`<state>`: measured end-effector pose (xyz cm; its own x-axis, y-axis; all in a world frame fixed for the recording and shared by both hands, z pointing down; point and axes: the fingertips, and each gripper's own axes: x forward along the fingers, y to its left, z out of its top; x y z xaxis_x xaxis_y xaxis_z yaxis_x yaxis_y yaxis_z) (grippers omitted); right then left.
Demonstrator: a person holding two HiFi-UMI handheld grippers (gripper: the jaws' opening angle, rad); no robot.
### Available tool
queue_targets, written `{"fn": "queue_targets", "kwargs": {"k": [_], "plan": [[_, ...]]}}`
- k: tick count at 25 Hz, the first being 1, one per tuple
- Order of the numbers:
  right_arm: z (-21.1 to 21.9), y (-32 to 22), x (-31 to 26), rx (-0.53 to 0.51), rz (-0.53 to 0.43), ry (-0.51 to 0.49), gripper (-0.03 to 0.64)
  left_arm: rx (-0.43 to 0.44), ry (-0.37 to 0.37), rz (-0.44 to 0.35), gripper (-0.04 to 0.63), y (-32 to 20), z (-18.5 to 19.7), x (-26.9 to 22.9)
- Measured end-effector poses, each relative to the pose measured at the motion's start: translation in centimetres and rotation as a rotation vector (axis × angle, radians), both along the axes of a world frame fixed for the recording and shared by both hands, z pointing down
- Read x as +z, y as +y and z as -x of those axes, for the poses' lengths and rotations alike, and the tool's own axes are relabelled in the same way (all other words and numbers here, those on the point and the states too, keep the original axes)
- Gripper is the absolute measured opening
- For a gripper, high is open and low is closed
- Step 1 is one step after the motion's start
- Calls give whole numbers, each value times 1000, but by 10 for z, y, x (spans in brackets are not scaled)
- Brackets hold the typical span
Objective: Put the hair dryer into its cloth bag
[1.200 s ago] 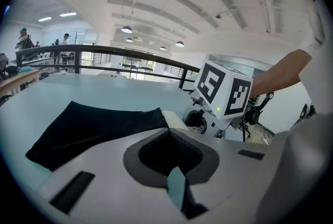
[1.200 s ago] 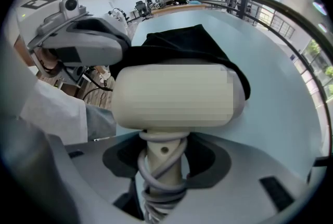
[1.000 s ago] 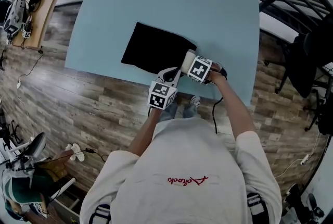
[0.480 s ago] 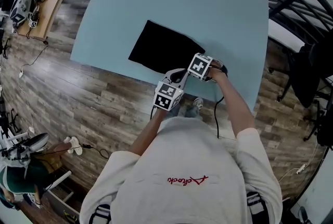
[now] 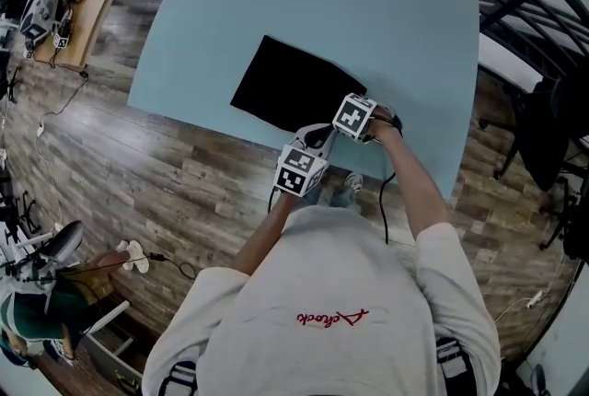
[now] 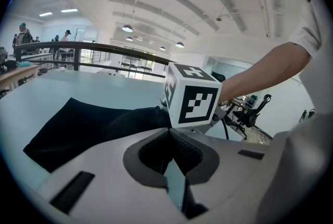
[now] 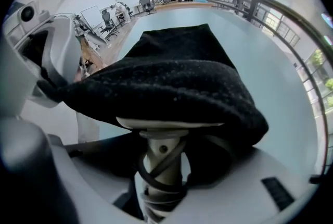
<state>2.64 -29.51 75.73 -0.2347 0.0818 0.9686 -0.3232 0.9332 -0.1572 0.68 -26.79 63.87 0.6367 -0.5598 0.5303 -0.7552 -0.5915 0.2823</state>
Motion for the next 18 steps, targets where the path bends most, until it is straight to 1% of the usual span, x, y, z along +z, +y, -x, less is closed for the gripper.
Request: {"fn": "queue_targets", "kwargs": {"k": [4, 6, 7, 10, 13, 18], "plan": [[3, 2, -2, 20, -65, -70, 236, 8, -3, 10, 11, 4, 3, 3], [3, 5, -3, 30, -78, -114, 243, 10, -3, 15, 11, 6, 3, 5], [2, 7, -5, 32, -81, -141, 278, 9, -3, 19, 11, 6, 2, 6], [-5, 15, -10, 23, -116, -210, 330, 5, -5, 34, 12, 8, 1, 11], [-20, 16, -17, 41, -158, -225, 337, 4, -6, 45, 12, 8, -1, 15], [-54, 20, -28, 115, -180, -238, 347, 13, -9, 62, 12, 6, -6, 21]]}}
